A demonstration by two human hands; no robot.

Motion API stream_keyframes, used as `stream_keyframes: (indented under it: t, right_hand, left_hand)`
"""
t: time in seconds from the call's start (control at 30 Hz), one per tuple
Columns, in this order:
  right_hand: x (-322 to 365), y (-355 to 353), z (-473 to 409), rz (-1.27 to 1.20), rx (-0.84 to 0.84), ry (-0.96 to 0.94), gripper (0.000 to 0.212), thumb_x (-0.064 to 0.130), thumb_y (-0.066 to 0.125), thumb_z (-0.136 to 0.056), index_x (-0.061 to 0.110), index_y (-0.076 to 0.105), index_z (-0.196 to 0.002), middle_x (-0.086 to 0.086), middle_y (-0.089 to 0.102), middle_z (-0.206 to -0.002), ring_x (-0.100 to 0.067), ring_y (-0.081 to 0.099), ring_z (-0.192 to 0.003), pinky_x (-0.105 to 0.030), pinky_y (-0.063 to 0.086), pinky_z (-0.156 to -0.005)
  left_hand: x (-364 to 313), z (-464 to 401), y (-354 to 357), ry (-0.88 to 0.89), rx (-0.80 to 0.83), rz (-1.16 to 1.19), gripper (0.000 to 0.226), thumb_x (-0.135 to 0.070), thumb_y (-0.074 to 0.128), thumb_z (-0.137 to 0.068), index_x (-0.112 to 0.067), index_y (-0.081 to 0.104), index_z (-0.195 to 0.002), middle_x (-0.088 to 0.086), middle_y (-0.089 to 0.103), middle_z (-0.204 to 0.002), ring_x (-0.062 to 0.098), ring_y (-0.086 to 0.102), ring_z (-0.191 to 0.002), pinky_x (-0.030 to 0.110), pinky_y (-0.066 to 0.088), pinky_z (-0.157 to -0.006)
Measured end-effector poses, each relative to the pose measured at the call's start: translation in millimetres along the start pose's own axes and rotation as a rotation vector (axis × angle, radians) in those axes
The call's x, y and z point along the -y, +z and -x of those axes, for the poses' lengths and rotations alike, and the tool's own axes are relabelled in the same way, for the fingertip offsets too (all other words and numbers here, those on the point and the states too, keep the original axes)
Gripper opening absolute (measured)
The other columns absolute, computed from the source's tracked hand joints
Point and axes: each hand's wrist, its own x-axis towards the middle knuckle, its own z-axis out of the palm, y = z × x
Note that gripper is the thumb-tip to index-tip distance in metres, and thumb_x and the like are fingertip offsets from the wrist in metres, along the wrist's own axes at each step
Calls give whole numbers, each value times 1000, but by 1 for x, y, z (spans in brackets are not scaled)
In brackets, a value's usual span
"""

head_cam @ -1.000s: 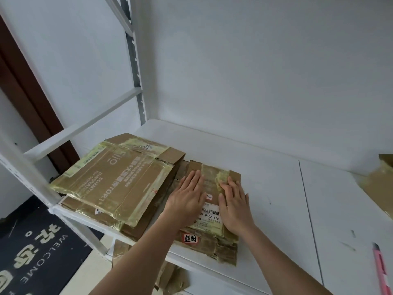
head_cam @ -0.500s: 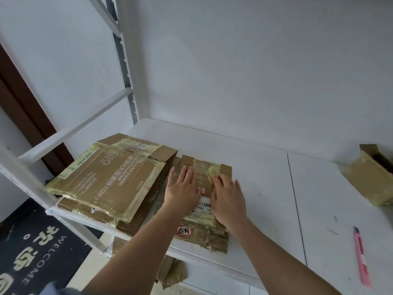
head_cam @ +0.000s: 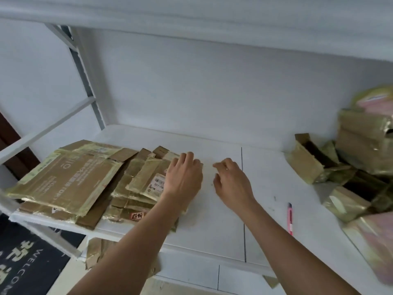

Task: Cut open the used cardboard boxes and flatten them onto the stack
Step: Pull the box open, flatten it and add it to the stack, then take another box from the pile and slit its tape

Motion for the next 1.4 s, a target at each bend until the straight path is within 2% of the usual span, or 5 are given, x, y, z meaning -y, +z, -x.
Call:
stream_keyframes:
  t: [0.5,0.77,1.03,1.3,1.4]
  right_hand:
    - [-284,-106,188,231,161,454,31,30,56,-93,17,55,-120,-7,47,-125,-23,50,-112,-34,48,-88]
    - [-343,-100,253,73,438,747,89,50,63,-89,42,-3,-148,-5,-7,-158,-50,-8,-145,-75,22,-104]
    - [-309,-112,233,-38,270,488,61,10,65,-87,26,42,-141,5,47,-139,-30,34,-140,-40,31,-117]
    - [-229,-157,171,-249,275,468,20,5,60,-92,10,65,-110,-6,68,-101,-14,58,-71,-16,40,-50]
    - [-190,-164,150,-303,274,301,25,10,70,-87,13,66,-111,-4,69,-104,-18,64,-85,-17,43,-62]
  left_hand:
    - [-331,8,16,170,204,286,27,-31,42,-101,-14,61,-111,3,55,-113,21,56,-104,34,44,-83]
    - [-395,14,21,232,340,221,30,-32,40,-102,-15,61,-115,3,56,-112,22,58,-103,45,47,-99]
    - [-372,17,25,235,377,198,37,-34,39,-102,-16,53,-132,3,47,-139,21,49,-125,35,39,-103]
    - [-312,7,8,160,270,282,37,-27,40,-102,-18,50,-137,2,43,-148,21,46,-131,33,33,-108]
    - [-272,2,2,13,255,512,35,-22,41,-102,-17,58,-132,-1,55,-137,19,56,-120,33,45,-98]
